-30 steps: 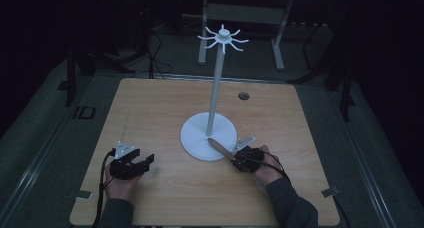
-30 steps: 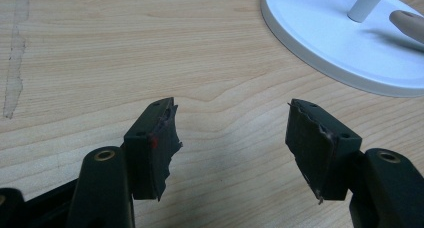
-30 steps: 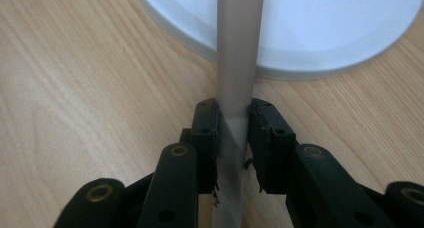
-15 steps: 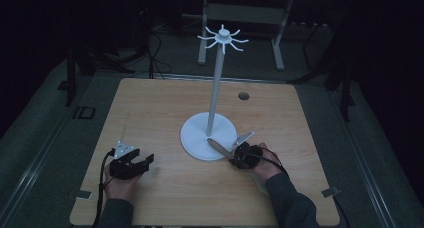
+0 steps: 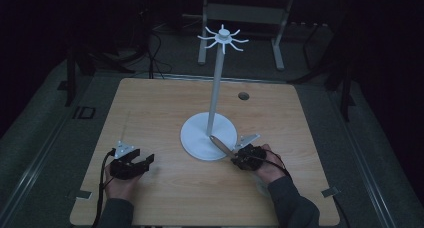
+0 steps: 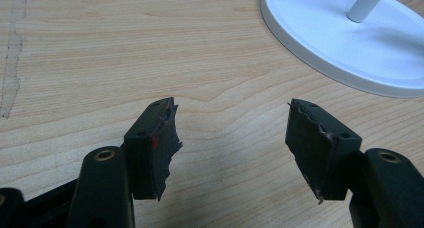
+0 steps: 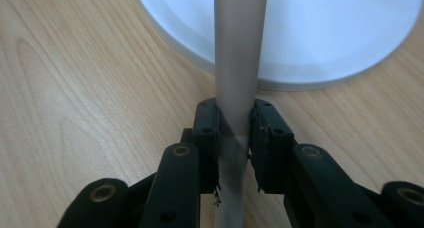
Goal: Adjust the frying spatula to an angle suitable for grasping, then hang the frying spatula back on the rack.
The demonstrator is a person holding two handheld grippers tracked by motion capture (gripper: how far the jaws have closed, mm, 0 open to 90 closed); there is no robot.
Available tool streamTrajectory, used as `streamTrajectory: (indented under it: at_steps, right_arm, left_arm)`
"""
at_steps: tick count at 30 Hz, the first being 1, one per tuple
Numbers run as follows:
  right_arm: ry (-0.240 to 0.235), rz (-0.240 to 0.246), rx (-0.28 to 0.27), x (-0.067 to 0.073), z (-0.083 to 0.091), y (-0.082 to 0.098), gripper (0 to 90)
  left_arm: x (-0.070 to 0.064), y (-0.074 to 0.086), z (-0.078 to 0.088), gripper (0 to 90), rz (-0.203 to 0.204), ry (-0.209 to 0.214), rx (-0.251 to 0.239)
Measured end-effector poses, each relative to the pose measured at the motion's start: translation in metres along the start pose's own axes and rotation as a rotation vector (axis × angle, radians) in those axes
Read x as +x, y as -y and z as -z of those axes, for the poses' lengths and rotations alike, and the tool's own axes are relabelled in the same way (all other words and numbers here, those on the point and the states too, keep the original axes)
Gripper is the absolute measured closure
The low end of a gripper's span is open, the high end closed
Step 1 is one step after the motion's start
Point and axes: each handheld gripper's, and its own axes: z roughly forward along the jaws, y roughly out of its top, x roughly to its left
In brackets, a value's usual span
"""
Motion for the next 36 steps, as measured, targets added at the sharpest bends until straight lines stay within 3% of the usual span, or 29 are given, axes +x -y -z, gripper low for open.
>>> streamTrajectory:
  at_steps: [17, 36]
  right_arm:
    - [0.036, -0.014, -0.099, 0.002, 0.025, 0.005, 74.8]
    - [0.088, -0.124, -0.29, -0.011, 0.057, 0.01, 74.9]
  left_arm:
    - [0.0, 0.001, 0.001, 37.3, 0.006, -0.003, -0.007]
    - [0.0, 0.0, 0.001, 38.8, 0.003, -0.01, -0.011]
